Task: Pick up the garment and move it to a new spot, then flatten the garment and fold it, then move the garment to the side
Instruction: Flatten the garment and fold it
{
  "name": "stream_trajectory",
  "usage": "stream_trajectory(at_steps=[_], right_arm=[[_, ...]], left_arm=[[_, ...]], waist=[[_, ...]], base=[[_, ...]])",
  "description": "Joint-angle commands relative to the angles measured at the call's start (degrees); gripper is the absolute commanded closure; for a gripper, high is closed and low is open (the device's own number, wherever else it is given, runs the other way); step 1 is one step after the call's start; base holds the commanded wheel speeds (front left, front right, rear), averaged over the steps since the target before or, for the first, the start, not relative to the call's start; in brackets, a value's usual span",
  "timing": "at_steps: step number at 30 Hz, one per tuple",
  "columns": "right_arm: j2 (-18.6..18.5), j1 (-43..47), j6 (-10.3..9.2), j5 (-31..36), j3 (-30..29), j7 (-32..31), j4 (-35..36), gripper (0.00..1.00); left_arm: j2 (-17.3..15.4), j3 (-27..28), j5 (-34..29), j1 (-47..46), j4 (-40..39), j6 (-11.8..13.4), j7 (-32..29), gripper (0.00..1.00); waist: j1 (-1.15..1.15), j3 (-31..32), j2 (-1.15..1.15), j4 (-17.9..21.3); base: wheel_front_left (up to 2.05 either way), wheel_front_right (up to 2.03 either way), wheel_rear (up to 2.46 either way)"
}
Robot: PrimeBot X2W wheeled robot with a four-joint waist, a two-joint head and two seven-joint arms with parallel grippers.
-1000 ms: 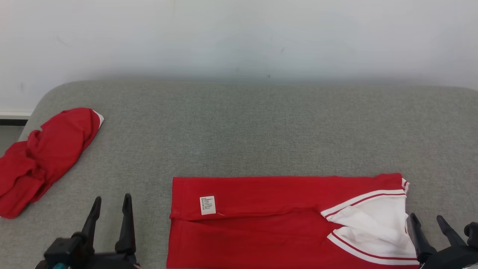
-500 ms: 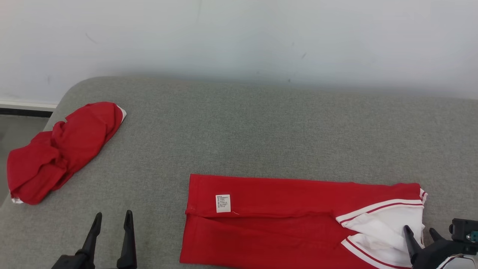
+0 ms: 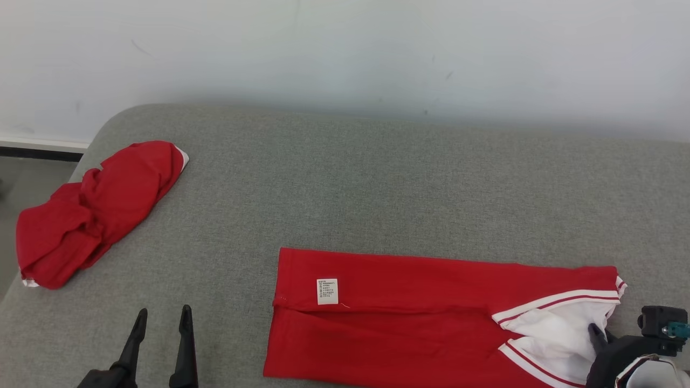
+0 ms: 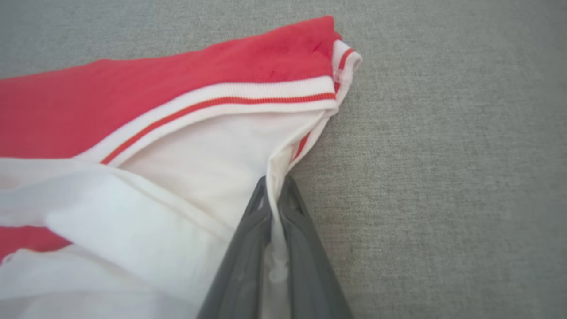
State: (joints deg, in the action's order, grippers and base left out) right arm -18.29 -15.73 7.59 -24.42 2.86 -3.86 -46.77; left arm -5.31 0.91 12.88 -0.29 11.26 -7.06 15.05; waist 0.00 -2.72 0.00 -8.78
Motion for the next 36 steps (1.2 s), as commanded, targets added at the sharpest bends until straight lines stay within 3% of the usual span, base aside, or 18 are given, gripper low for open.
stream_trajectory(at_steps=[1,10,15,20,27,36], right_arm=[[-1.5,0.4,-0.23,-0.7,0.1,0.5,-1.7,1.0],[-9.1,-1.3,-0.19,-2.1,-2.9,4.3,-4.0,1.0],[-10.1,-1.1,-0.18,-2.5,-2.2,4.0,-2.1,1.0],[-8.2,-0.1,-0.17,-4.4,1.0,3.0,5.7,1.0],[-4.9,3.7,-0.16,-6.6,6.2,-1.3,22.9,1.0],[1.8,6.4,-0.16,-5.8,12.1,-7.2,38.5,1.0]], left_arm=[[0.3,0.5,-0.5,0.6,-0.2,0.0,0.2,0.0],[0.9,0.7,-1.4,0.9,0.1,-0.4,0.2,0.0],[1.1,1.2,-1.2,1.4,0.5,-0.4,0.2,0.0],[1.3,1.5,-1.2,2.2,1.0,-0.4,0.2,0.0],[1.5,0.4,-0.9,1.9,1.6,-0.4,0.2,0.0],[1.7,-1.5,-0.4,0.4,2.7,-0.4,0.2,0.0]], waist=[[0.0,0.2,0.0,0.5],[0.0,1.0,0.0,2.3],[0.0,1.4,0.0,3.4],[0.0,2.3,0.0,5.3],[0.0,3.1,0.0,6.8],[0.0,3.3,0.0,4.7]], base=[[0.0,0.0,0.0],[0.0,0.0,0.0],[0.0,0.0,0.0],[0.0,0.0,0.0],[0.0,0.0,0.0],[0.0,0.0,0.0]])
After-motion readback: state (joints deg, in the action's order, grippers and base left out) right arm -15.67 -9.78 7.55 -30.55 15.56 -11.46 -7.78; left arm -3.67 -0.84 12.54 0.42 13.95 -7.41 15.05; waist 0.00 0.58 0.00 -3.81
